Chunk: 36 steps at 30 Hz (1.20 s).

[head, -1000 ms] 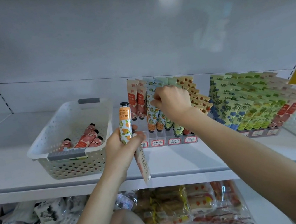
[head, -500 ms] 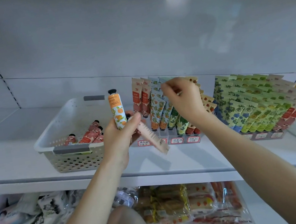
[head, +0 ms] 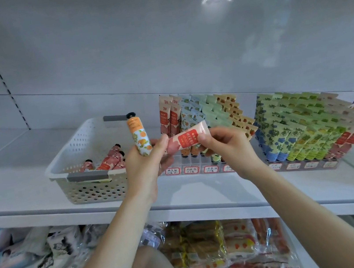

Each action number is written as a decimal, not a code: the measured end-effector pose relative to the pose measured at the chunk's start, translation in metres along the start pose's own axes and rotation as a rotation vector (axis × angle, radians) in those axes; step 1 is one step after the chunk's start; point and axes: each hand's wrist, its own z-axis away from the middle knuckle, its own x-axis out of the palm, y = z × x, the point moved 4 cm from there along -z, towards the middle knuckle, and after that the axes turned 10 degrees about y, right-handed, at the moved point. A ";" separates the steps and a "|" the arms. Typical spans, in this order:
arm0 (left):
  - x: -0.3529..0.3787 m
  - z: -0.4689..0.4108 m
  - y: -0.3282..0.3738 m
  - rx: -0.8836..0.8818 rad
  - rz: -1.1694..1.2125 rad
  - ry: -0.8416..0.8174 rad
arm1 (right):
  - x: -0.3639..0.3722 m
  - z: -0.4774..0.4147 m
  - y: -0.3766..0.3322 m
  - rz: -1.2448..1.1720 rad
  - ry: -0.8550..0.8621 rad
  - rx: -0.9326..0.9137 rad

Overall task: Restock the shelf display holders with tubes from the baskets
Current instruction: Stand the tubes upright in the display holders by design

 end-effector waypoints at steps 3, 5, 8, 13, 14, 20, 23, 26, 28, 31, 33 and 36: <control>-0.002 0.003 -0.002 0.010 -0.050 -0.019 | 0.001 -0.003 -0.001 0.061 -0.020 0.012; -0.005 0.002 -0.004 0.023 -0.091 -0.011 | 0.002 -0.009 -0.005 0.144 -0.010 -0.022; -0.011 -0.001 -0.006 0.089 -0.198 -0.002 | -0.001 -0.032 -0.018 0.266 0.065 -0.098; -0.020 -0.004 -0.004 0.136 -0.266 0.023 | 0.014 -0.077 -0.031 0.618 0.114 -0.212; -0.021 -0.005 -0.004 0.165 -0.292 0.030 | 0.021 -0.083 -0.029 0.703 0.094 -0.222; -0.025 -0.010 -0.003 0.228 -0.335 0.008 | 0.046 -0.098 -0.011 1.058 0.045 -0.182; -0.024 -0.009 -0.003 0.233 -0.359 -0.012 | 0.053 -0.100 -0.007 1.118 0.028 -0.170; -0.024 -0.011 -0.004 0.226 -0.376 -0.012 | 0.058 -0.100 -0.009 1.191 0.006 -0.183; -0.024 -0.011 -0.004 0.233 -0.383 -0.022 | 0.060 -0.100 -0.011 1.228 -0.001 -0.189; -0.024 -0.009 -0.003 0.233 -0.397 -0.030 | 0.061 -0.102 -0.010 1.288 -0.003 -0.180; -0.024 -0.008 -0.003 0.232 -0.400 -0.030 | 0.063 -0.102 -0.007 1.329 -0.010 -0.184; -0.023 -0.007 -0.001 0.242 -0.394 -0.034 | 0.064 -0.105 -0.005 1.359 -0.014 -0.173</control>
